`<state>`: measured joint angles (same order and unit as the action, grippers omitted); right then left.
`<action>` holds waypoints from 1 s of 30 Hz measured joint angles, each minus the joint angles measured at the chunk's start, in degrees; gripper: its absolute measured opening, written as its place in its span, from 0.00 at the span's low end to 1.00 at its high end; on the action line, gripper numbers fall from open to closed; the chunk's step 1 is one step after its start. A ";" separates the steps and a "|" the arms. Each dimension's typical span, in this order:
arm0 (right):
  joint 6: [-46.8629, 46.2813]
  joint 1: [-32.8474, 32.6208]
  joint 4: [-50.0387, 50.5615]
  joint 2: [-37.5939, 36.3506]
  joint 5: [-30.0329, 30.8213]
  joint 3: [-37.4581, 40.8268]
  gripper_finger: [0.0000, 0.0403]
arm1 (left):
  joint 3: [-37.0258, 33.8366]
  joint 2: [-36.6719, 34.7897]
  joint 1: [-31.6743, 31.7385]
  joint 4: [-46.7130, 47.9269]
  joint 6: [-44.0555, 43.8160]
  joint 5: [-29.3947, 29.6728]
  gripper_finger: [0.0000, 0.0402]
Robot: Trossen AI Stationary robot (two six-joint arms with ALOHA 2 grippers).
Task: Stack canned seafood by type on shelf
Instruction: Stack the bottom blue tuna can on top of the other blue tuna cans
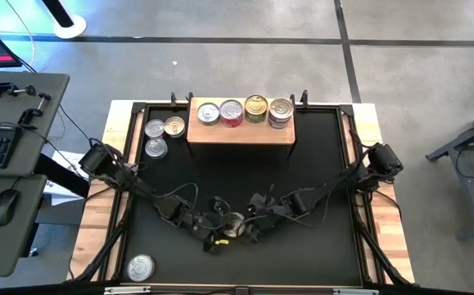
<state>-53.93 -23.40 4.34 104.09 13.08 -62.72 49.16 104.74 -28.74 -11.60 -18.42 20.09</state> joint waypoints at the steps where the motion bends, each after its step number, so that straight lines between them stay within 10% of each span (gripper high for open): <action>1: 0.06 0.00 -0.84 -0.27 0.09 -0.08 0.00 | -0.06 -0.33 -0.15 0.00 0.74 -0.05 0.00; 10: 2.99 0.11 -11.00 -0.39 0.35 -0.42 0.00 | -0.23 -1.48 -0.04 1.90 2.31 1.38 0.00; 30: 0.15 3.39 4.42 1.43 1.14 -0.22 0.00 | -4.18 -14.94 -3.27 13.95 -3.08 7.22 0.00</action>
<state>-53.78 -20.01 8.76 105.53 14.22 -62.94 44.98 89.80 -32.01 2.35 -21.50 27.31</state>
